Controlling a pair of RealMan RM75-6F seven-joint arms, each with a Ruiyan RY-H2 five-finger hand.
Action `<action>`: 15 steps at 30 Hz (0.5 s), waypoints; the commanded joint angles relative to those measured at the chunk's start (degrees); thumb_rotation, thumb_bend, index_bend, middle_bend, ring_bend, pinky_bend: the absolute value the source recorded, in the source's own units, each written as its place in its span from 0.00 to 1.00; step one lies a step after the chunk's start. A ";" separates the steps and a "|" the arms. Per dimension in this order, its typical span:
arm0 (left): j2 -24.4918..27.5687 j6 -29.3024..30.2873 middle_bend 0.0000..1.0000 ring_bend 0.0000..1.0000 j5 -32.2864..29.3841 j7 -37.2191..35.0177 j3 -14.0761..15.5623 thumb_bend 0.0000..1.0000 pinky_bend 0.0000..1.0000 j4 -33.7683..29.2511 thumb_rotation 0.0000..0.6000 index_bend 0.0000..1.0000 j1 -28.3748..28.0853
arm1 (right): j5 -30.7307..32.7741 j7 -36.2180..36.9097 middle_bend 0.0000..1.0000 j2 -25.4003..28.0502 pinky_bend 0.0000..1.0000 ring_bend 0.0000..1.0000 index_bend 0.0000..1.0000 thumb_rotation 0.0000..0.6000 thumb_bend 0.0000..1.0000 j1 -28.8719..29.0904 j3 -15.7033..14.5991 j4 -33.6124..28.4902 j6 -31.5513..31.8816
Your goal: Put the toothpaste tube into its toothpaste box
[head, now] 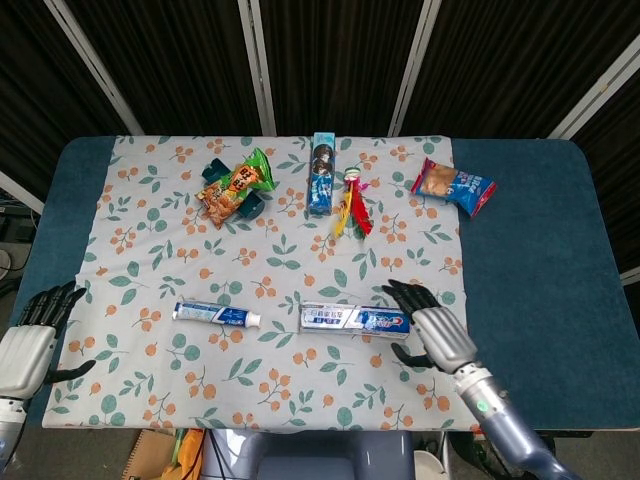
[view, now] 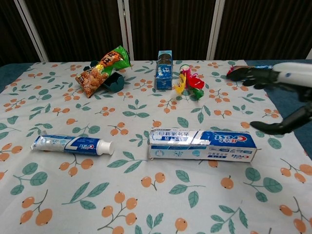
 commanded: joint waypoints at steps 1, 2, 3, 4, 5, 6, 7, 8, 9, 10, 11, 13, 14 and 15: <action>0.09 -0.21 0.00 0.00 -0.14 -0.24 -0.05 0.01 0.00 -0.05 1.00 0.00 -0.09 | 6.99 -6.65 0.00 -7.49 0.00 0.00 0.00 1.00 0.39 5.95 1.86 4.10 -4.03; 0.11 -0.28 0.00 0.00 -0.17 -0.32 -0.04 0.01 0.00 -0.05 1.00 0.00 -0.12 | 8.06 -7.41 0.00 -8.49 0.00 0.00 0.00 1.00 0.39 6.67 1.81 4.73 -4.35; 0.11 -0.34 0.00 0.00 -0.18 -0.40 -0.05 0.01 0.00 -0.06 1.00 0.00 -0.15 | 9.02 -8.13 0.00 -9.43 0.00 0.00 0.00 1.00 0.39 7.35 1.73 5.35 -4.61; 0.11 -0.44 0.00 0.00 -0.22 -0.48 -0.04 0.01 0.00 -0.08 1.00 0.00 -0.18 | 10.13 -9.08 0.00 -10.56 0.00 0.00 0.00 1.00 0.39 8.20 1.58 6.21 -4.88; 0.11 -0.54 0.00 0.00 -0.27 -0.54 -0.03 0.01 0.00 -0.10 1.00 0.00 -0.20 | 10.84 -9.81 0.00 -11.37 0.00 0.00 0.00 1.00 0.39 8.78 1.47 6.95 -4.95; 0.12 -0.82 0.00 0.00 -0.37 -0.69 0.01 0.01 0.00 -0.24 1.00 0.00 -0.29 | 11.84 -11.02 0.00 -13.32 0.00 0.00 0.00 1.00 0.39 9.90 1.47 9.36 -5.11; 0.14 -0.87 0.00 0.00 -0.38 -0.70 0.02 0.01 0.00 -0.27 1.00 0.00 -0.31 | 12.30 -11.33 0.00 -14.14 0.00 0.00 0.00 1.00 0.39 10.24 1.57 10.27 -4.92; 0.16 -0.91 0.00 0.00 -0.36 -0.70 0.04 0.01 0.00 -0.32 1.00 0.00 -0.32 | 12.84 -11.69 0.00 -15.15 0.00 0.00 0.00 1.00 0.39 10.65 1.71 11.42 -4.56; 0.17 -0.93 0.00 0.00 -0.35 -0.71 0.05 0.01 0.00 -0.34 1.00 0.00 -0.33 | 13.14 -11.86 0.00 -15.71 0.00 0.00 0.00 1.00 0.39 10.89 1.81 12.10 -4.35; 0.17 -0.97 0.00 0.00 -0.36 -0.73 0.06 0.01 0.00 -0.36 1.00 0.00 -0.34 | 13.60 -12.04 0.00 -16.45 0.00 0.00 0.00 1.00 0.39 11.23 1.95 13.05 -4.09; 0.17 -1.00 0.00 0.00 -0.38 -0.77 0.06 0.01 0.00 -0.38 1.00 0.00 -0.35 | 13.88 -12.16 0.00 -16.88 0.00 0.00 0.00 1.00 0.39 11.43 2.03 13.65 -3.95; 0.19 -1.12 0.00 0.00 -0.50 -0.85 0.03 0.01 0.00 -0.42 1.00 0.00 -0.39 | 14.58 -12.49 0.00 -17.77 0.00 0.00 0.00 1.00 0.39 11.94 2.14 15.02 -3.70; 0.21 -1.17 0.00 0.00 -0.58 -0.88 0.02 0.01 0.00 -0.44 1.00 0.00 -0.40 | 15.01 -12.58 0.00 -18.19 0.00 0.00 0.00 1.00 0.39 12.18 2.13 15.65 -3.67; 0.23 -1.21 0.00 0.00 -0.63 -0.91 0.00 0.01 0.00 -0.44 1.00 0.00 -0.42 | 15.31 -12.62 0.00 -18.41 0.00 0.00 0.00 1.00 0.39 12.34 2.11 15.96 -3.70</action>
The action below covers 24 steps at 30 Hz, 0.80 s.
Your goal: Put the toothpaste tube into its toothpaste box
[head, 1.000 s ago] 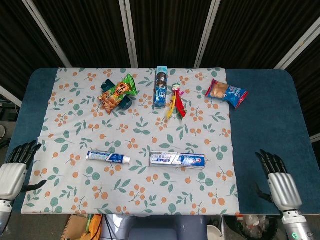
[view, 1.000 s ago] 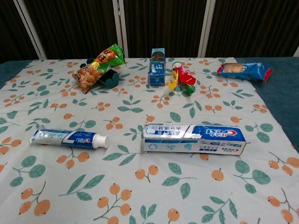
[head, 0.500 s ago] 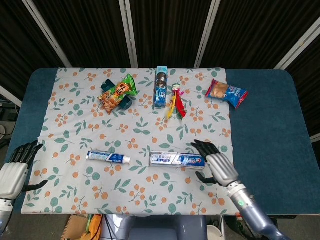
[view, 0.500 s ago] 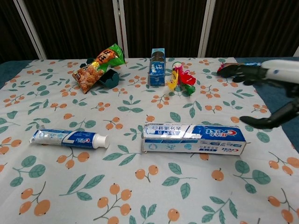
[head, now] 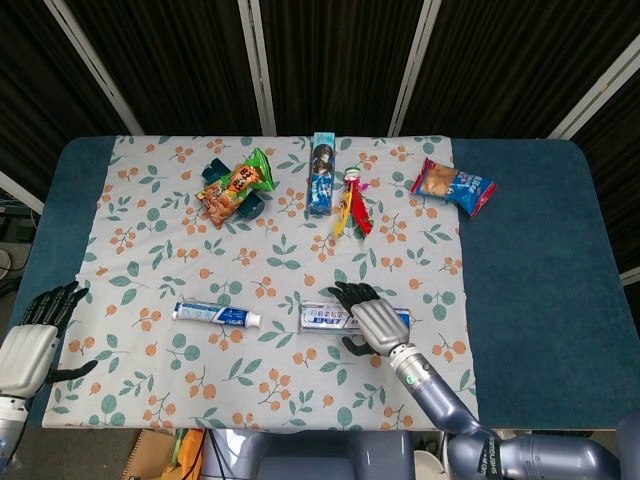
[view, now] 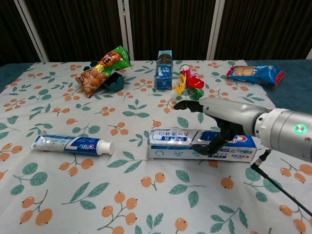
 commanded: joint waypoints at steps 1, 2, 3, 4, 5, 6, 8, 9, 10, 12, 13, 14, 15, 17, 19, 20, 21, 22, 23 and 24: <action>0.03 -0.11 0.00 0.00 -0.13 -0.10 -0.04 0.01 0.00 -0.03 1.00 0.00 -0.04 | 1.36 -0.45 0.00 -1.11 0.00 0.00 0.00 1.00 0.39 0.90 0.07 1.44 0.06; 0.04 -0.16 0.00 0.00 -0.20 -0.18 -0.06 0.01 0.00 -0.05 1.00 0.00 -0.05 | 1.71 -0.45 0.00 -1.33 0.00 0.00 0.00 1.00 0.39 1.08 -0.06 1.75 -0.05; 0.06 -0.24 0.00 0.00 -0.28 -0.28 -0.09 0.01 0.00 -0.06 1.00 0.00 -0.09 | 2.03 -0.44 0.00 -1.48 0.00 0.00 0.00 1.00 0.39 1.24 -0.27 1.96 -0.25; 0.08 -0.35 0.00 0.00 -0.36 -0.36 -0.11 0.01 0.00 -0.07 1.00 0.00 -0.13 | 2.40 -0.44 0.00 -1.67 0.00 0.00 0.00 1.00 0.39 1.41 -0.66 2.15 -0.53; 0.07 -0.56 0.00 0.00 -0.46 -0.43 -0.10 0.01 0.00 -0.11 1.00 0.00 -0.21 | 2.79 -0.58 0.00 -2.21 0.00 0.00 0.00 1.00 0.39 1.56 -1.32 2.63 -0.97; 0.08 -0.73 0.00 0.00 -0.51 -0.44 -0.08 0.01 0.00 -0.16 1.00 0.00 -0.27 | 3.07 -0.67 0.00 -2.88 0.00 0.00 0.00 1.00 0.39 1.72 -1.53 3.33 -0.93; 0.12 -0.84 0.00 0.00 -0.51 -0.45 -0.06 0.01 0.00 -0.30 1.00 0.00 -0.33 | 3.47 -0.78 0.00 -3.92 0.00 0.00 0.00 1.00 0.39 1.98 -1.75 4.50 -0.70; 0.12 -0.85 0.00 0.00 -0.48 -0.47 -0.06 0.01 0.00 -0.35 1.00 0.00 -0.35 | 3.67 -0.85 0.00 -4.43 0.00 0.00 0.00 1.00 0.39 2.11 -1.80 5.14 -0.55; 0.10 -0.85 0.00 0.00 -0.40 -0.45 -0.04 0.01 0.00 -0.37 1.00 0.00 -0.37 | 3.92 -0.94 0.00 -5.05 0.00 0.00 0.00 1.00 0.39 2.27 -1.86 5.95 -0.35; 0.04 -0.91 0.00 0.00 -0.30 -0.45 0.01 0.01 0.00 -0.38 1.00 0.00 -0.41 | 4.53 -0.89 0.03 -6.13 0.00 0.00 0.00 1.00 0.39 2.36 -1.74 7.24 0.32; 0.02 -0.94 0.00 0.00 -0.30 -0.46 0.01 0.01 0.00 -0.38 1.00 0.00 -0.43 | 4.54 -0.81 0.06 -6.65 0.01 0.02 0.01 1.00 0.39 2.27 -1.59 7.68 1.01; 0.02 -0.94 0.00 0.00 -0.30 -0.46 0.01 0.01 0.00 -0.37 1.00 0.00 -0.44 | 4.31 -0.72 0.14 -7.01 0.04 0.06 0.06 1.00 0.39 2.14 -1.47 7.94 1.70; 0.01 -0.94 0.00 0.00 -0.31 -0.47 0.00 0.01 0.00 -0.35 1.00 0.00 -0.45 | 3.74 -0.55 0.23 -7.55 0.09 0.13 0.13 1.00 0.39 1.89 -1.33 8.34 2.85; 0.00 -0.87 0.00 0.00 -0.34 -0.65 -0.02 0.01 0.00 -0.34 1.00 0.00 -0.42 | 2.11 -0.02 0.38 -8.41 0.21 0.27 0.29 1.00 0.39 1.23 -1.29 8.86 5.19; -0.01 -0.86 0.00 0.00 -0.41 -0.80 -0.10 0.01 0.00 -0.28 1.00 0.00 -0.45 | 1.06 0.34 0.50 -8.30 0.31 0.39 0.41 1.00 0.39 0.75 -1.29 8.44 6.46; -0.02 -0.90 0.00 0.00 -0.41 -0.81 -0.12 0.01 0.00 -0.22 1.00 0.00 -0.48 | 0.85 0.33 0.53 -7.94 0.35 0.43 0.45 1.00 0.39 0.64 -1.26 7.96 6.68; -0.03 -0.99 0.00 0.00 -0.43 -0.76 -0.10 0.01 0.00 -0.16 1.00 0.00 -0.52 | 0.70 0.34 0.56 -7.28 0.38 0.46 0.48 1.00 0.39 0.49 -1.23 7.08 6.87; -0.02 -1.06 0.00 0.00 -0.47 -0.76 -0.09 0.01 0.00 -0.18 1.00 0.00 -0.54 | 0.65 0.38 0.56 -6.91 0.39 0.47 0.49 1.00 0.39 0.41 -1.19 6.56 6.94; -0.02 -1.12 0.00 0.00 -0.50 -0.77 -0.09 0.01 0.00 -0.22 1.00 0.00 -0.57 | 0.60 0.44 0.57 -6.51 0.40 0.48 0.49 1.00 0.39 0.32 -1.16 6.01 6.99; -0.02 -1.22 0.00 0.00 -0.54 -0.75 -0.08 0.01 0.00 -0.30 1.00 0.00 -0.61 | 0.51 0.56 0.58 -5.64 0.40 0.48 0.50 1.00 0.39 0.14 -1.12 4.87 7.06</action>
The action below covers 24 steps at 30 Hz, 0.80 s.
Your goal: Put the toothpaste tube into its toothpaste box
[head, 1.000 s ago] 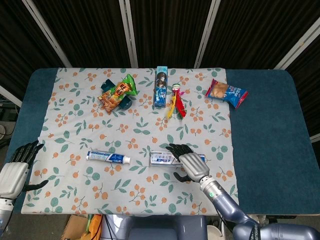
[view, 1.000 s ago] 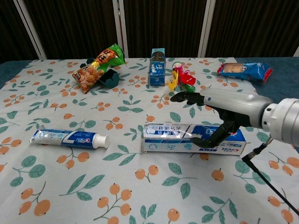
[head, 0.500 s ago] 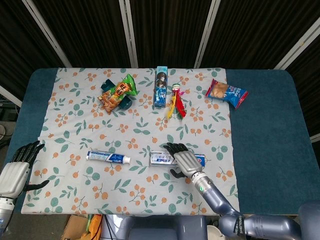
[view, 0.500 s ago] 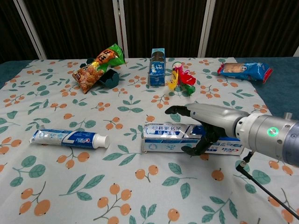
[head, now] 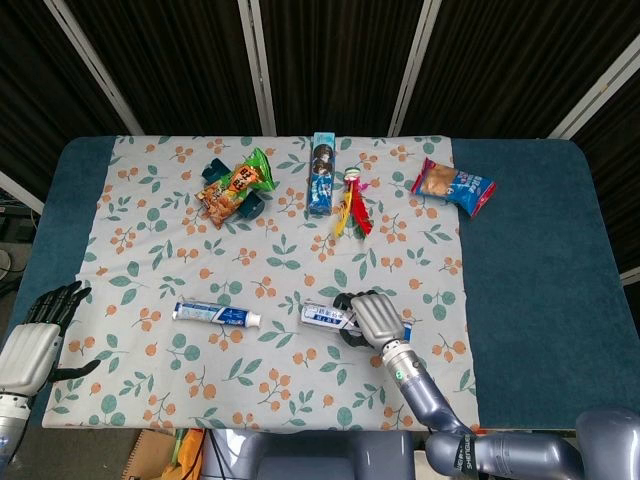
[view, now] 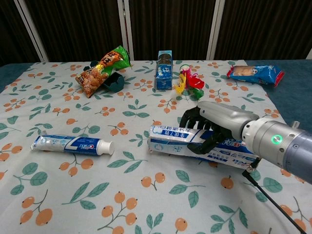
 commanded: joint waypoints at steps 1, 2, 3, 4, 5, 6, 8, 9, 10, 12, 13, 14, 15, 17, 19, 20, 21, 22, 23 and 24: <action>0.01 -0.17 0.00 0.00 -0.05 0.08 0.02 0.01 0.00 -0.12 1.00 0.00 -0.08 | -0.30 0.38 0.58 2.09 0.40 0.49 0.50 1.00 0.39 -0.60 0.10 -2.75 0.30; 0.02 -0.25 0.00 0.00 -0.08 0.21 0.01 0.01 0.00 -0.18 1.00 0.00 -0.14 | -0.35 0.52 0.59 2.79 0.40 0.49 0.50 1.00 0.39 -0.76 0.02 -3.67 0.26; 0.00 -0.30 0.00 0.00 -0.10 0.33 0.00 0.01 0.00 -0.28 1.00 0.00 -0.18 | -0.46 0.73 0.59 3.51 0.40 0.49 0.50 1.00 0.39 -0.95 -0.03 -4.57 0.29; -0.06 -0.28 0.00 0.00 -0.14 0.51 -0.06 0.01 0.00 -0.39 1.00 0.01 -0.21 | -0.79 1.10 0.59 4.43 0.40 0.49 0.50 1.00 0.39 -1.25 -0.11 -5.67 0.44; -0.12 -0.26 0.00 0.00 -0.19 0.66 -0.14 0.01 0.00 -0.48 1.00 0.01 -0.26 | -1.20 1.38 0.59 5.11 0.40 0.49 0.50 1.00 0.39 -1.48 -0.16 -6.40 0.67; -0.24 -0.24 0.00 0.00 -0.29 0.84 -0.34 0.01 0.01 -0.62 1.00 0.02 -0.38 | -2.11 1.86 0.59 6.11 0.40 0.49 0.50 1.00 0.39 -1.90 -0.19 -7.45 1.28; -0.55 -0.54 0.00 0.00 -0.36 1.18 -0.93 0.01 0.05 -0.95 1.00 0.03 -1.00 | -4.24 3.19 0.59 8.07 0.40 0.49 0.50 1.00 0.39 -2.79 0.11 -9.39 2.80; -0.66 -1.11 0.00 0.01 -0.63 1.62 -1.30 0.02 0.07 -1.30 1.00 0.04 -1.54 | -5.49 4.02 0.59 9.28 0.40 0.49 0.50 1.00 0.39 -3.24 0.06 -10.34 3.27; -0.77 -1.62 0.02 0.02 -0.71 2.15 -1.63 0.03 0.11 -1.53 1.00 0.05 -2.09 | -6.29 4.58 0.59 10.08 0.40 0.49 0.50 1.00 0.39 -3.51 0.12 -10.93 3.59; -1.24 -3.03 0.09 0.09 -0.99 4.03 -2.54 0.05 0.19 -1.54 1.00 0.09 -3.64 | -7.32 5.59 0.59 11.46 0.40 0.49 0.50 1.00 0.39 -3.98 0.30 -11.96 4.10; -1.59 -4.10 0.12 0.12 -1.51 5.15 -3.06 0.06 0.22 -1.62 1.00 0.11 -4.55 | -7.59 6.01 0.59 12.13 0.40 0.49 0.50 1.00 0.39 -4.15 0.43 -12.46 4.22; -1.97 -5.54 0.16 0.16 -2.48 6.26 -3.64 0.07 0.26 -1.89 1.00 0.15 -5.58 | -7.78 6.32 0.59 12.75 0.40 0.49 0.50 1.00 0.39 -4.29 0.56 -12.91 4.33; -2.29 -7.31 0.19 0.19 -3.88 7.52 -4.22 0.07 0.29 -2.29 1.00 0.19 -6.69 | -7.97 6.51 0.59 13.31 0.40 0.49 0.50 1.00 0.39 -4.41 0.67 -13.28 4.46; -2.72 -10.74 0.24 0.23 -7.06 10.19 -5.20 0.07 0.34 -3.26 1.00 0.23 -8.69 | -8.22 6.81 0.59 14.15 0.40 0.49 0.50 1.00 0.39 -4.65 0.74 -13.87 4.66; -3.58 -15.20 0.29 0.27 -11.86 14.46 -6.51 0.07 0.38 -4.18 1.00 0.25 -11.62 | -8.54 7.24 0.59 15.20 0.40 0.49 0.50 1.00 0.39 -4.97 0.91 -14.66 5.00; -4.09 -16.77 0.32 0.29 -13.71 16.47 -6.91 0.07 0.40 -4.23 1.00 0.26 -12.82 | -8.70 7.40 0.59 15.57 0.40 0.49 0.50 1.00 0.39 -5.10 0.96 -14.87 5.16; -4.69 -18.07 0.33 0.30 -15.38 18.43 -7.23 0.08 0.41 -4.12 1.00 0.27 -13.96 | -8.81 7.55 0.59 15.93 0.40 0.49 0.50 1.00 0.39 -5.23 0.99 -15.17 5.29; -5.67 -19.31 0.35 0.31 -17.28 20.85 -7.56 0.09 0.42 -3.72 1.00 0.29 -15.31 | -8.87 7.77 0.59 16.38 0.40 0.49 0.50 1.00 0.39 -5.40 1.04 -15.55 5.42; -6.51 -19.94 0.35 0.31 -18.45 22.50 -7.74 0.10 0.42 -3.27 1.00 0.29 -16.21 | -8.90 7.87 0.59 16.69 0.40 0.49 0.50 1.00 0.39 -5.50 1.09 -15.79 5.52; -7.70 -20.55 0.35 0.31 -19.74 24.39 -7.90 0.10 0.42 -2.57 1.00 0.29 -17.29 | -9.01 7.98 0.59 17.06 0.40 0.49 0.50 1.00 0.39 -5.63 1.12 -16.08 5.68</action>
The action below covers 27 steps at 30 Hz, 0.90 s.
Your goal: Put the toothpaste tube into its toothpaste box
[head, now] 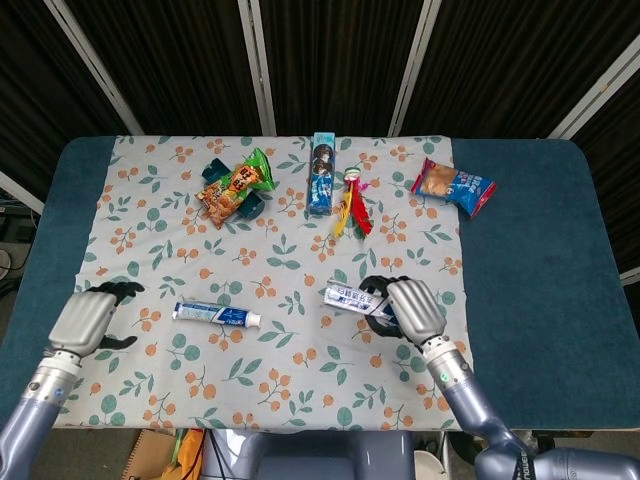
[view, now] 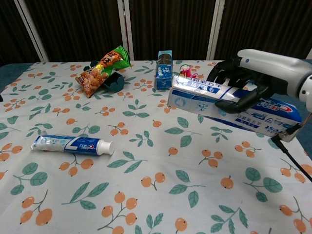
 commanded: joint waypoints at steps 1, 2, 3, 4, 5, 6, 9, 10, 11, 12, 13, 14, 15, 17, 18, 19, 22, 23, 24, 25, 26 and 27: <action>-4.56 -5.22 0.35 0.31 -7.38 8.78 -1.92 0.10 0.42 1.21 1.00 0.30 -5.84 | -0.30 0.30 0.59 0.84 0.40 0.49 0.50 1.00 0.39 -0.37 0.10 -0.68 0.38; -5.39 -5.59 0.35 0.32 -8.25 9.82 -1.99 0.10 0.42 1.69 1.00 0.30 -6.53 | -0.39 0.31 0.59 1.09 0.40 0.49 0.50 1.00 0.39 -0.44 0.10 -0.84 0.45; -6.17 -5.94 0.35 0.32 -9.01 10.79 -2.03 0.11 0.42 2.16 1.00 0.30 -7.20 | -0.48 0.36 0.59 1.32 0.40 0.49 0.50 1.00 0.39 -0.51 0.11 -1.00 0.54; -7.21 -6.36 0.36 0.32 -9.84 11.98 -2.05 0.12 0.42 2.84 1.00 0.31 -8.09 | -0.53 0.47 0.59 1.52 0.40 0.49 0.50 1.00 0.39 -0.62 0.12 -1.18 0.67; -7.93 -6.63 0.36 0.32 -10.26 12.83 -2.01 0.12 0.42 3.41 1.00 0.31 -8.72 | -0.56 0.54 0.59 1.65 0.40 0.49 0.50 1.00 0.39 -0.69 0.12 -1.32 0.74; -8.65 -6.87 0.36 0.32 -10.57 13.63 -1.96 0.13 0.42 4.00 1.00 0.31 -9.35 | -0.58 0.52 0.59 1.77 0.40 0.49 0.50 1.00 0.39 -0.75 0.11 -1.43 0.81; -11.18 -7.86 0.37 0.33 -11.50 15.88 -1.74 0.13 0.42 5.93 1.00 0.32 -11.50 | -0.58 0.61 0.59 2.04 0.40 0.49 0.50 1.00 0.39 -0.97 0.12 -1.66 1.10; -11.68 -8.11 0.37 0.33 -11.82 16.24 -1.74 0.13 0.42 6.30 1.00 0.32 -11.92 | -0.58 0.64 0.59 2.07 0.40 0.49 0.50 1.00 0.39 -1.01 0.12 -1.69 1.15; -12.29 -8.30 0.37 0.33 -12.25 16.66 -1.73 0.13 0.42 6.71 1.00 0.32 -12.39 | -0.58 0.65 0.59 2.11 0.40 0.49 0.50 1.00 0.39 -1.07 0.10 -1.69 1.21; -13.08 -8.63 0.37 0.33 -12.55 17.13 -1.68 0.13 0.42 7.19 1.00 0.33 -12.98 | -0.55 0.70 0.59 2.13 0.40 0.49 0.50 1.00 0.39 -1.15 0.09 -1.68 1.31; -13.71 -8.78 0.38 0.34 -12.95 17.52 -1.61 0.14 0.42 7.66 1.00 0.33 -13.41 | -0.58 0.75 0.59 2.16 0.40 0.49 0.50 1.00 0.39 -1.22 0.05 -1.68 1.38; -14.23 -8.92 0.39 0.34 -13.33 17.86 -1.50 0.15 0.42 8.01 1.00 0.34 -13.77 | -0.63 0.79 0.59 2.19 0.40 0.49 0.50 1.00 0.39 -1.30 0.04 -1.66 1.49; -14.67 -8.98 0.39 0.35 -13.66 18.21 -1.35 0.15 0.42 8.31 1.00 0.34 -14.08 | -0.68 0.87 0.59 2.24 0.40 0.49 0.50 1.00 0.39 -1.37 0.05 -1.63 1.57; -15.62 -9.01 0.41 0.36 -14.30 19.07 -0.90 0.15 0.42 9.12 1.00 0.35 -14.69 | -0.73 1.11 0.59 2.44 0.40 0.49 0.50 1.00 0.39 -1.50 0.06 -1.55 1.64; -15.98 -9.06 0.41 0.36 -14.62 19.35 -0.69 0.15 0.43 9.47 1.00 0.36 -14.90 | -0.82 1.24 0.59 2.53 0.40 0.49 0.50 1.00 0.39 -1.59 0.03 -1.52 1.70; -16.50 -9.07 0.41 0.36 -14.99 19.74 -0.42 0.16 0.43 10.02 1.00 0.36 -15.18 | -0.90 1.48 0.59 2.67 0.40 0.49 0.50 1.00 0.39 -1.72 0.01 -1.42 1.77; -17.80 -9.10 0.42 0.37 -15.93 20.67 0.21 0.18 0.43 11.59 1.00 0.37 -15.82 | -0.96 2.11 0.59 2.99 0.40 0.49 0.50 1.00 0.39 -1.99 -0.10 -1.24 1.67; -18.20 -9.10 0.43 0.38 -16.19 20.85 0.39 0.19 0.43 11.98 1.00 0.38 -15.97 | -1.02 2.21 0.59 3.10 0.40 0.49 0.50 1.00 0.39 -2.03 -0.11 -1.22 1.65; -18.57 -9.08 0.44 0.39 -16.41 21.01 0.54 0.21 0.44 12.32 1.00 0.39 -16.12 | -1.06 2.33 0.59 3.22 0.40 0.49 0.50 1.00 0.39 -2.08 -0.12 -1.20 1.62; -18.96 -8.92 0.48 0.42 -16.50 21.03 0.57 0.24 0.47 12.58 1.00 0.42 -16.25 | -1.14 2.47 0.59 3.36 0.40 0.49 0.50 1.00 0.39 -2.13 -0.12 -1.20 1.61; -19.39 -8.45 0.54 0.48 -16.29 20.86 0.49 0.30 0.51 12.76 1.00 0.47 -16.30 | -1.27 2.62 0.59 3.49 0.40 0.49 0.50 1.00 0.39 -2.21 -0.11 -1.20 1.67; -19.83 -7.75 0.59 0.52 -15.72 20.46 0.37 0.33 0.54 12.89 1.00 0.51 -16.27 | -1.45 2.76 0.59 3.61 0.40 0.49 0.50 1.00 0.39 -2.31 -0.12 -1.21 1.78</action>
